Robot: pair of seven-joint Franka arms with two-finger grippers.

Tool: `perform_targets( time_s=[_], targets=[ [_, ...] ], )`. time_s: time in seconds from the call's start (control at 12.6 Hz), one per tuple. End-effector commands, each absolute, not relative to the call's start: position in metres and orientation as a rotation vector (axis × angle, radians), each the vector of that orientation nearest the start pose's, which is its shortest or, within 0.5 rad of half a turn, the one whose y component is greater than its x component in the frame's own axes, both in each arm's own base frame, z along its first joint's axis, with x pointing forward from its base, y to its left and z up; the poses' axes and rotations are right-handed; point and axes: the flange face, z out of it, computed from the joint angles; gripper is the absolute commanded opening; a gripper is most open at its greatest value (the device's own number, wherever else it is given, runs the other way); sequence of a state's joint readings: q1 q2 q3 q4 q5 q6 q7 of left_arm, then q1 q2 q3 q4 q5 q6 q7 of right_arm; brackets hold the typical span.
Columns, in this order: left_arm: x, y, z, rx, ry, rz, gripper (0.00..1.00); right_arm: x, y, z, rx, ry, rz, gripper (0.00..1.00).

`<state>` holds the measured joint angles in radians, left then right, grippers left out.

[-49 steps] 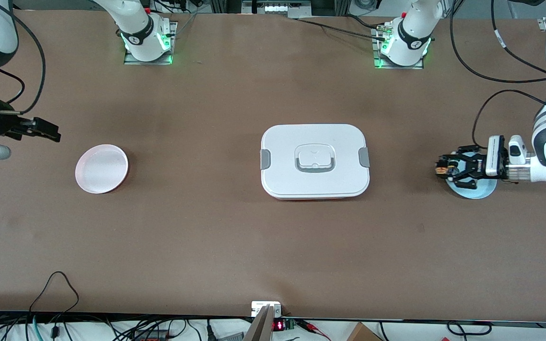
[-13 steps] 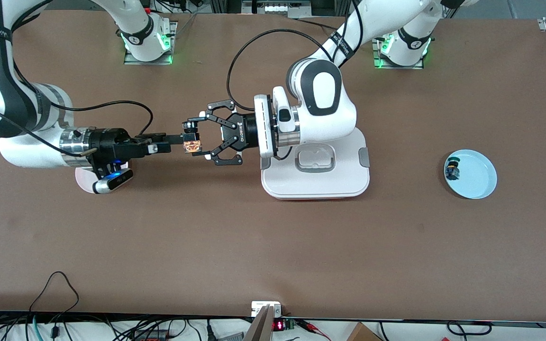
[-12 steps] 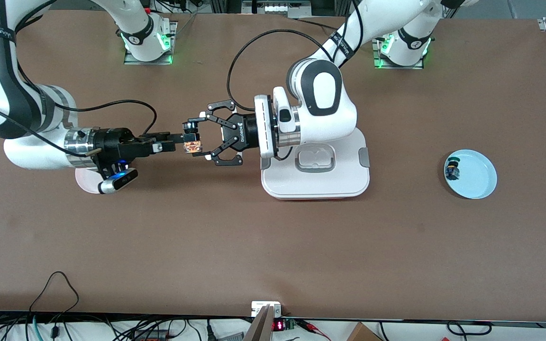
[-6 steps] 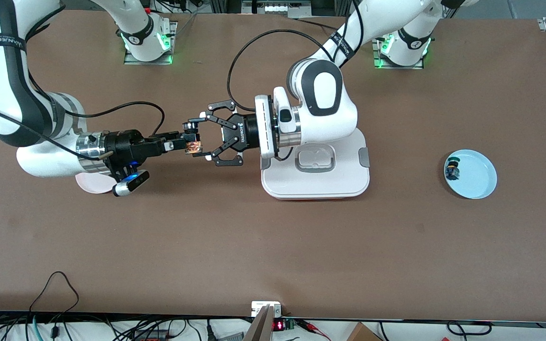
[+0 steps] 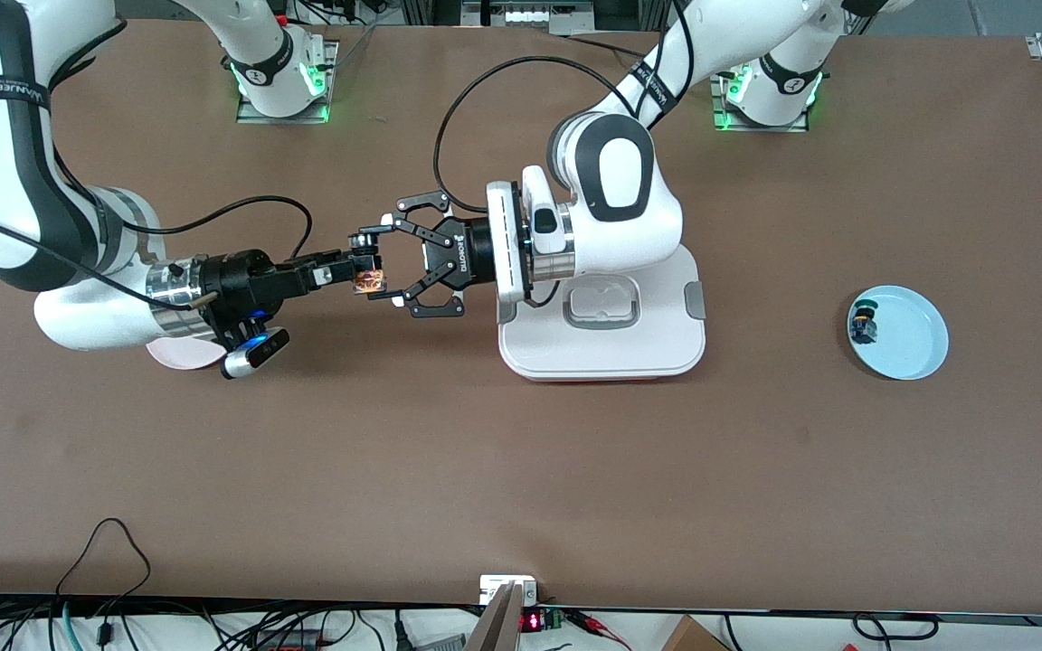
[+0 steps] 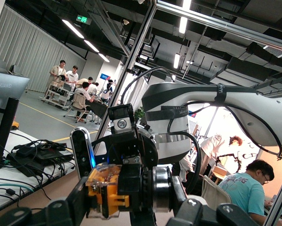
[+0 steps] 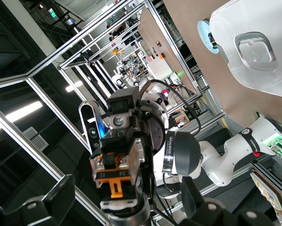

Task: Transfer orange switch to right arm and place
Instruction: 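Close the right gripper on the switch held by the left gripper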

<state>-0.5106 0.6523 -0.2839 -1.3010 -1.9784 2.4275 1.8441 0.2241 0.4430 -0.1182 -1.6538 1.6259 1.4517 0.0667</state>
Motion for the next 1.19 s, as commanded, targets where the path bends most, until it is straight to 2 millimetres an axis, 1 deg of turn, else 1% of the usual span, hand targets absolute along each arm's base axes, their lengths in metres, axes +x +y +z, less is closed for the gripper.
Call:
perform_targets(
  time_s=[0.0, 0.16, 0.63, 0.95, 1.11],
  targets=[
    [0.585, -0.512, 0.436, 1.398, -0.746, 1.103, 0.00, 0.644, 0.187, 0.424, -1.497, 0.299, 0.621, 1.00],
    [0.585, -0.512, 0.436, 1.398, -0.746, 1.103, 0.00, 0.644, 0.187, 0.422, -1.498, 0.303, 0.621, 1.00],
    [0.585, -0.512, 0.436, 1.398, -0.746, 1.103, 0.00, 0.644, 0.196, 0.432, -1.500, 0.281, 0.621, 0.98],
    [0.585, -0.512, 0.437, 1.396, -0.747, 1.104, 0.00, 0.643, 0.198, 0.432, -1.501, 0.275, 0.619, 0.88],
    [0.585, -0.512, 0.437, 1.396, -0.747, 1.104, 0.00, 0.643, 0.200, 0.429, -1.503, 0.249, 0.595, 0.86]
  ],
)
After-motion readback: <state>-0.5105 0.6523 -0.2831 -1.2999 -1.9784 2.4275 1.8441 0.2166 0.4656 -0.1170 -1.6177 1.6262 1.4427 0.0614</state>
